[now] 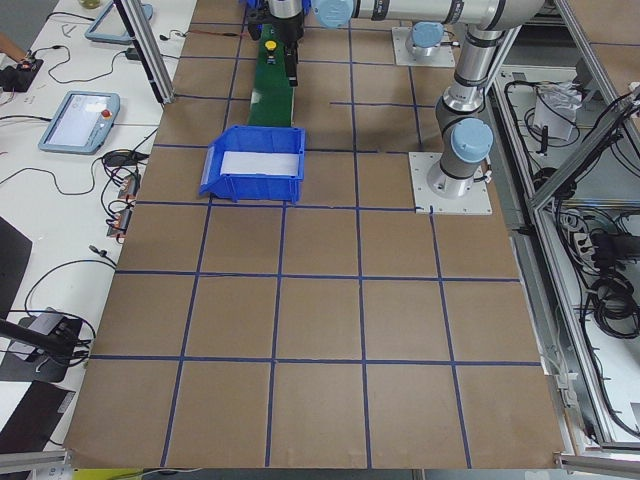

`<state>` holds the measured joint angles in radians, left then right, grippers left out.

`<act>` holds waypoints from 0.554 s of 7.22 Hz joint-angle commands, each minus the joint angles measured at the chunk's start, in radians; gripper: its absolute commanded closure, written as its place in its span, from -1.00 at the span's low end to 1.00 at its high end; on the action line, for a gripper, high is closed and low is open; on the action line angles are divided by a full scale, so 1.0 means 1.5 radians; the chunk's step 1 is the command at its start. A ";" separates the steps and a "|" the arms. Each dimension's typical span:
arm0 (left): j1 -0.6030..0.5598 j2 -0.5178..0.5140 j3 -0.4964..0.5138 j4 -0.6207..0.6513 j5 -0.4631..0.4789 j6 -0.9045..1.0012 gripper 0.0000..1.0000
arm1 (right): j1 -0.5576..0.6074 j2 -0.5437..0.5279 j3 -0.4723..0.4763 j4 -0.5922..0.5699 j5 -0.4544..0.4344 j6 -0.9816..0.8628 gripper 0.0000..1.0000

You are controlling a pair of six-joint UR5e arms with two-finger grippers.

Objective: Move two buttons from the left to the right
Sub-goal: 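Lower the right gripper and grasp the red button on the belt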

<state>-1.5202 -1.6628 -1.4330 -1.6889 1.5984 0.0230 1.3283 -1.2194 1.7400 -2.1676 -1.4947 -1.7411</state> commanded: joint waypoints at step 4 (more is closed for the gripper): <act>0.000 0.001 -0.001 0.000 0.000 0.000 -1.00 | 0.009 0.004 0.001 -0.009 -0.008 -0.009 -0.96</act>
<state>-1.5201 -1.6614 -1.4342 -1.6889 1.5984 0.0230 1.3390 -1.2170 1.7417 -2.1816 -1.5029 -1.7508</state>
